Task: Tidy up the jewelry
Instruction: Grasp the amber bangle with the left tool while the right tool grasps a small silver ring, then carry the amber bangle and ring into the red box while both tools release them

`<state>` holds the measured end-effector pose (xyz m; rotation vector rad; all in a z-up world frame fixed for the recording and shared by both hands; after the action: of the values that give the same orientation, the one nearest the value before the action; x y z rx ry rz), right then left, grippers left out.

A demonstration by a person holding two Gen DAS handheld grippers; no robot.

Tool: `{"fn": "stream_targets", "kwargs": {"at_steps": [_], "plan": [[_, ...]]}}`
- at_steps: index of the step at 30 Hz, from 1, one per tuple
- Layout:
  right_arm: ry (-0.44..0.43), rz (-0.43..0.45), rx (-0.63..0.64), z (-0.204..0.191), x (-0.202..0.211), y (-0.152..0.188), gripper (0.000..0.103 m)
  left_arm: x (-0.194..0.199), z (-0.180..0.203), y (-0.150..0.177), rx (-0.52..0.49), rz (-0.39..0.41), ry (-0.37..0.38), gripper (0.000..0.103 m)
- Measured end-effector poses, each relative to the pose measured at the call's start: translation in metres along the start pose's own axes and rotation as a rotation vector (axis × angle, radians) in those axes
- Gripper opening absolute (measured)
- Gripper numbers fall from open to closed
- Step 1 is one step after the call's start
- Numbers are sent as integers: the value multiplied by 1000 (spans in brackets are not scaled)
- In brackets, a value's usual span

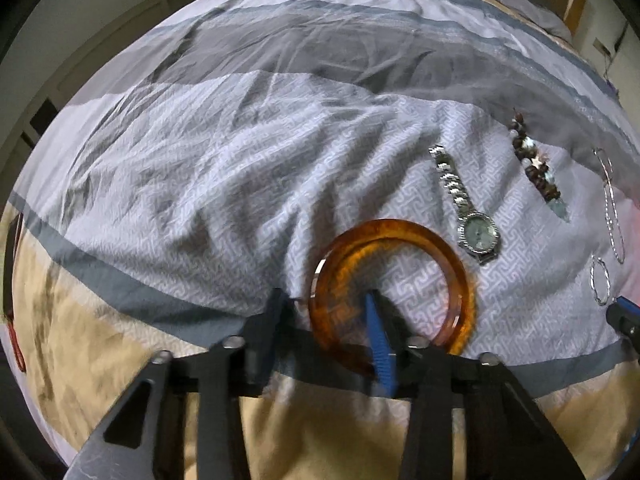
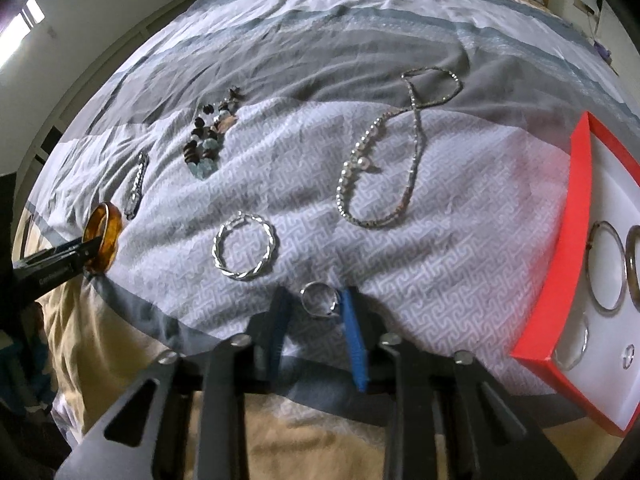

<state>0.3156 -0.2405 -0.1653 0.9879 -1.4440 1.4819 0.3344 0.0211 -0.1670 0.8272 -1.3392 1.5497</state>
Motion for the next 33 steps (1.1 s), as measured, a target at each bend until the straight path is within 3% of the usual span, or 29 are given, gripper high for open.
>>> {"fn": "stream_targets", "kwargs": {"at_steps": [3, 4, 20, 26, 33], "plan": [[-1, 3, 4, 0, 1, 1, 20, 0, 4, -1, -14, 2, 3, 11], [-1, 4, 4, 0, 2, 1, 19, 0, 5, -3, -9, 3, 12, 10], [-43, 86, -78, 33, 59, 6, 19, 50, 36, -9, -74, 41, -3, 9], [-29, 114, -134, 65, 85, 11, 19, 71, 77, -15, -137, 47, 27, 9], [41, 123, -232, 138, 101, 29, 19, 73, 160, -19, -244, 36, 123, 9]]}}
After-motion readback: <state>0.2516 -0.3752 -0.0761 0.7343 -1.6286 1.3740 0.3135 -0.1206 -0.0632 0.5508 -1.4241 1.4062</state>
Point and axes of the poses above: each gripper's, at about its wrist camera, not at the fingertips, and x roughly against the way its jaws point, z to its right, y to its underside, the point moved 6 cm from there along -x, roughly the way its jaws point, and after that the axes turned 15 degrees about y, right-handed, at the moved point
